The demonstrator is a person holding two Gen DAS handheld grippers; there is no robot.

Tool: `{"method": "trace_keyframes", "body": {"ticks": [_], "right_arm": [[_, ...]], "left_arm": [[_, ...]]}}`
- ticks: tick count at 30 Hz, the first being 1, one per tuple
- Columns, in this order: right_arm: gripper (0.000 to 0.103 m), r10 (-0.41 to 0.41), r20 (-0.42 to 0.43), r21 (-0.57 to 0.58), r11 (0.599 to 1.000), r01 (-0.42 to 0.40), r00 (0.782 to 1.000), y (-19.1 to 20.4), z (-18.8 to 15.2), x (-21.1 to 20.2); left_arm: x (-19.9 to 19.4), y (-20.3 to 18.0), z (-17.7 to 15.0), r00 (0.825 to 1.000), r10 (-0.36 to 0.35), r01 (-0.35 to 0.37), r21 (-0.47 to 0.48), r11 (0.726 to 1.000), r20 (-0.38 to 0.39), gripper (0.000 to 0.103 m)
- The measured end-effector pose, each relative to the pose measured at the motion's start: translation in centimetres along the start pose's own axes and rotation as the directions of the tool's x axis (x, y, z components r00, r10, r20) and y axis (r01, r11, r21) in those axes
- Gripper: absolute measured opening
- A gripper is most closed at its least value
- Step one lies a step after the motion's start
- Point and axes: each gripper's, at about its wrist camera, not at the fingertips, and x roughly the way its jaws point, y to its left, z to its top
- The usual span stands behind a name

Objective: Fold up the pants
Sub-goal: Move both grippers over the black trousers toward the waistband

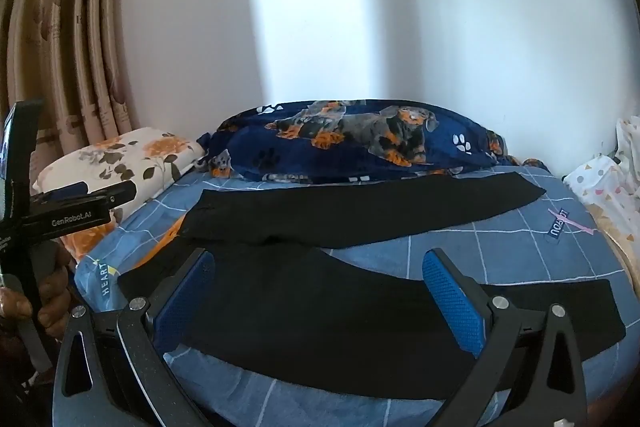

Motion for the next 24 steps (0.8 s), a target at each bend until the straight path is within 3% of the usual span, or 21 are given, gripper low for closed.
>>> {"method": "trace_keyframes", "body": {"ticks": [17, 24], "right_arm": [[0.103, 0.009, -0.018, 0.025, 1.0, -0.009, 1.0, -0.4, -0.4, 0.5], [0.103, 0.006, -0.036, 0.029, 1.0, -0.005, 0.999, -0.4, -1.3, 0.9]], "left_arm": [[-0.1, 0.3, -0.6, 1.0, 0.01, -0.01, 0.014, 1.0, 0.007, 0.103], [4.9, 3.9, -0.7, 0.989, -0.049, 0.044, -0.039, 0.998, -0.14, 0.103]]}}
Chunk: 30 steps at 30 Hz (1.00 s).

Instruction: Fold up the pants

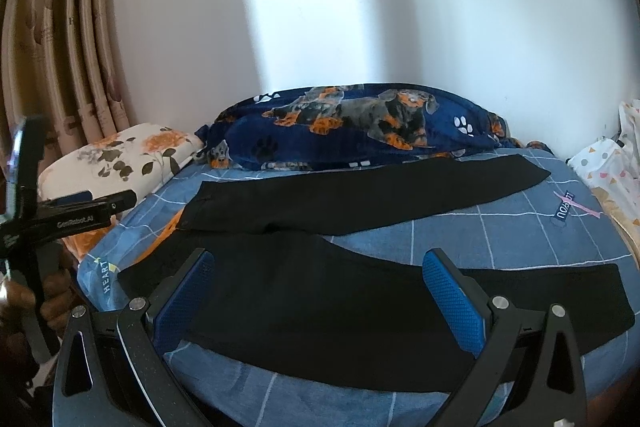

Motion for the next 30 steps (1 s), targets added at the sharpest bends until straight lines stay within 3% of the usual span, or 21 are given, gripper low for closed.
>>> {"method": "trace_keyframes", "body": {"ticks": [3, 6, 8, 12, 18, 21, 23, 26, 30], "right_arm": [[0.103, -0.008, -0.013, 0.018, 1.0, 0.008, 1.0, -0.5, -0.1, 0.2], [0.103, -0.014, -0.038, 0.047, 0.999, 0.016, 0.999, -1.2, 0.0, 0.9], [0.103, -0.014, -0.056, 0.062, 0.998, 0.018, 0.998, -1.6, 0.1, 1.4], [0.103, -0.027, -0.086, 0.058, 0.998, 0.032, 0.996, -1.9, 0.0, 2.7], [0.103, -0.03, -0.153, 0.064, 0.997, 0.04, 0.988, -2.4, -0.7, 5.4], [0.103, -0.034, -0.194, 0.072, 0.996, 0.049, 0.98, -2.5, -1.1, 7.0], [0.103, -0.039, -0.224, 0.076, 0.995, 0.057, 0.974, -2.7, -1.3, 8.1], [0.103, -0.047, -0.255, 0.085, 0.994, 0.071, 0.966, -3.0, -1.7, 9.4], [0.103, -0.054, -0.288, 0.089, 0.993, 0.082, 0.956, -3.2, -2.0, 10.6]], "left_arm": [[2.1, 2.5, 0.7, 0.999, -0.039, 0.039, -0.025, 0.999, 0.004, 0.103], [4.7, 5.0, 1.7, 0.988, -0.153, 0.154, -0.03, 0.988, 0.03, 0.103], [6.6, 5.9, 2.4, 0.988, -0.153, 0.152, -0.035, 0.988, -0.01, 0.103], [11.8, 7.5, 4.5, 0.973, -0.184, 0.177, -0.063, 0.982, -0.138, 0.103], [18.9, 9.4, 8.1, 0.965, -0.215, 0.209, -0.054, 0.976, -0.154, 0.1], [22.7, 9.4, 9.7, 0.943, -0.267, 0.271, -0.005, 0.963, -0.198, 0.097], [25.4, 9.5, 10.4, 0.93, -0.277, 0.288, 0.01, 0.958, -0.242, 0.085], [29.2, 10.1, 11.0, 0.893, -0.322, 0.335, -0.014, 0.942, -0.314, 0.07], [32.8, 10.8, 11.1, 0.875, -0.32, 0.332, -0.03, 0.943, -0.363, 0.066]]}}
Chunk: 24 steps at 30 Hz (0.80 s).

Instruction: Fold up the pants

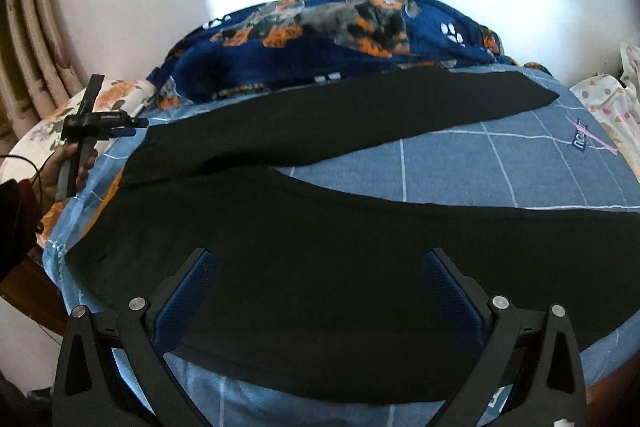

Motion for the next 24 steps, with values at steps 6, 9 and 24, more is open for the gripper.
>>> {"method": "trace_keyframes", "body": {"ticks": [6, 9, 24], "right_arm": [[0.103, -0.008, -0.034, -0.009, 1.0, 0.008, 0.999, 0.4, -0.2, 1.1], [0.103, -0.011, -0.047, -0.006, 1.0, 0.01, 0.999, 0.4, -0.1, 1.5], [0.103, 0.143, 0.021, 0.063, 0.988, -0.144, 0.99, 0.9, 4.6, 1.1]], "left_arm": [[2.9, -0.1, 0.4, 0.999, -0.002, 0.005, 0.049, 0.999, -0.049, 0.066], [3.7, -0.7, 0.6, 0.998, 0.029, -0.026, 0.063, 0.998, -0.05, 0.066], [-7.7, -6.9, -4.0, 0.962, 0.04, -0.059, 0.063, 0.996, 0.269, 0.009]]}}
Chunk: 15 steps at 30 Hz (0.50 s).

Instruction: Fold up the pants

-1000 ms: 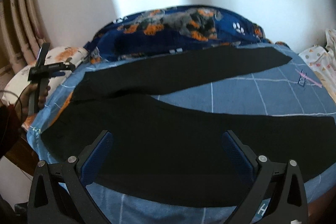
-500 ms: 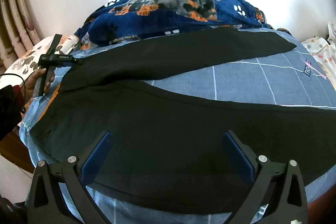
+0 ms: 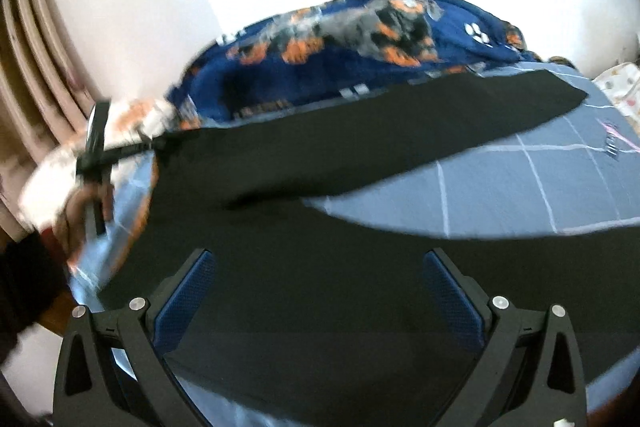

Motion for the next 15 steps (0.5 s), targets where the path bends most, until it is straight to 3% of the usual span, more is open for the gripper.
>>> {"method": "trace_keyframes", "body": {"ticks": [4, 6, 8, 11, 15], "right_arm": [[0.103, 0.189, -0.013, 0.069, 0.98, -0.188, 0.982, -0.2, 4.0, 2.1], [0.103, 0.274, -0.023, 0.148, 0.952, -0.268, 0.962, -0.7, 5.9, 3.9], [0.103, 0.378, -0.03, 0.243, 0.901, -0.36, 0.925, -1.2, 7.4, 6.3], [0.103, 0.437, -0.032, 0.367, 0.842, -0.396, 0.899, -2.2, 9.2, 10.1], [0.103, 0.467, -0.033, 0.495, 0.776, -0.392, 0.884, -3.9, 10.8, 14.9]], "left_arm": [[-5.9, -3.3, -1.7, 0.995, -0.042, 0.038, 0.051, 0.998, 0.096, 0.009], [-8.3, -4.6, -3.0, 0.991, -0.062, 0.054, 0.068, 0.996, 0.118, 0.009], [-10.3, -5.4, -4.6, 0.989, -0.074, 0.065, 0.072, 0.995, 0.131, 0.009], [-12.3, -6.2, -7.0, 0.988, -0.085, 0.078, 0.061, 0.995, 0.131, 0.009], [-13.2, -6.7, -9.4, 0.99, -0.099, 0.097, 0.026, 0.995, 0.097, 0.009]]}}
